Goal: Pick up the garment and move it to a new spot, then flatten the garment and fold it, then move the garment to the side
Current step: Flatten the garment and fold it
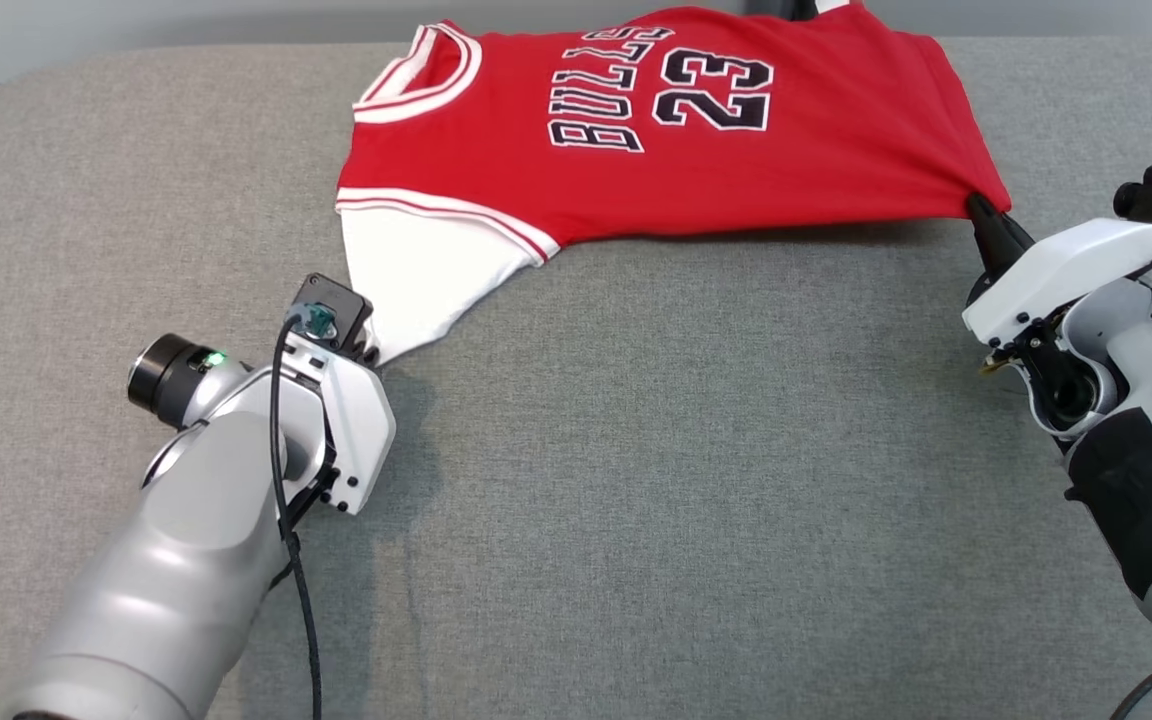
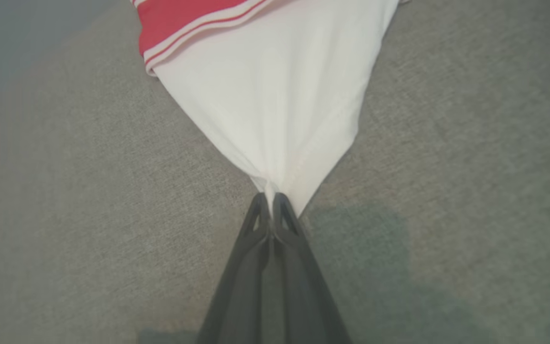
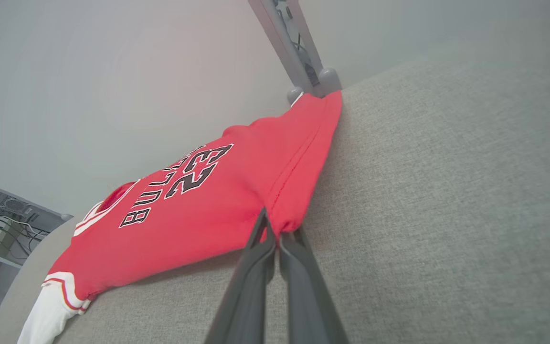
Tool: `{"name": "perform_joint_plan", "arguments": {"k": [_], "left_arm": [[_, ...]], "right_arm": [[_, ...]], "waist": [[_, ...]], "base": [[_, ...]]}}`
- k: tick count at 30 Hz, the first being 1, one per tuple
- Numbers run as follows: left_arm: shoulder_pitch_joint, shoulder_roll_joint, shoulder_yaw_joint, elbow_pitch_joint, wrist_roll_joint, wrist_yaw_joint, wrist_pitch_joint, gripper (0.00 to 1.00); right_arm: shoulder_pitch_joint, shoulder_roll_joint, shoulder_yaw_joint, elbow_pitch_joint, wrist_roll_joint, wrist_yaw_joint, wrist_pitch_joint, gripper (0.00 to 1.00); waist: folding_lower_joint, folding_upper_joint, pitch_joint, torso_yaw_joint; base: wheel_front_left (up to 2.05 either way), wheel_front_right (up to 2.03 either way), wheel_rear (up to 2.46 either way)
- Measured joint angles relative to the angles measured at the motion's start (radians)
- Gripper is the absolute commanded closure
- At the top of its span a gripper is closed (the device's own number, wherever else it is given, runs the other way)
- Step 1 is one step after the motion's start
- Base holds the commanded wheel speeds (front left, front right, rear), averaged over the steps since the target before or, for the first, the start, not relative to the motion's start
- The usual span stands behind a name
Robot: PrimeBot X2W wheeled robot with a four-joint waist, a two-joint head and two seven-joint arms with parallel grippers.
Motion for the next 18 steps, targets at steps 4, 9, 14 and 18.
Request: {"name": "perform_joint_plan", "arguments": {"k": [4, 9, 14, 18], "left_arm": [[0.049, 0.061, -0.106, -0.132, -0.102, 0.000, 0.085, 1.00], [0.095, 0.165, -0.217, -0.299, -0.215, -0.001, 0.166, 1.00], [0.132, 0.254, -0.295, -0.446, -0.306, -0.001, 0.232, 1.00], [0.162, 0.309, -0.339, -0.555, -0.371, -0.001, 0.277, 1.00]], "right_arm": [[0.013, -0.016, 0.040, 0.001, -0.025, 0.000, -0.030, 1.00], [0.039, -0.027, 0.086, 0.003, -0.031, 0.000, -0.026, 1.00], [0.065, -0.045, 0.127, 0.000, -0.026, 0.000, 0.017, 1.00], [0.086, -0.067, 0.171, -0.018, -0.025, 0.000, 0.061, 1.00]], "waist": [[0.0000, 0.0000, -0.016, 0.005], [0.0000, 0.0000, -0.042, 0.010], [0.0000, 0.0000, -0.073, 0.014], [0.0000, 0.0000, -0.100, 0.014]], "base": [[0.00, 0.00, 0.00], [0.00, 0.00, 0.00], [0.00, 0.00, 0.00], [0.00, 0.00, 0.00]]}}
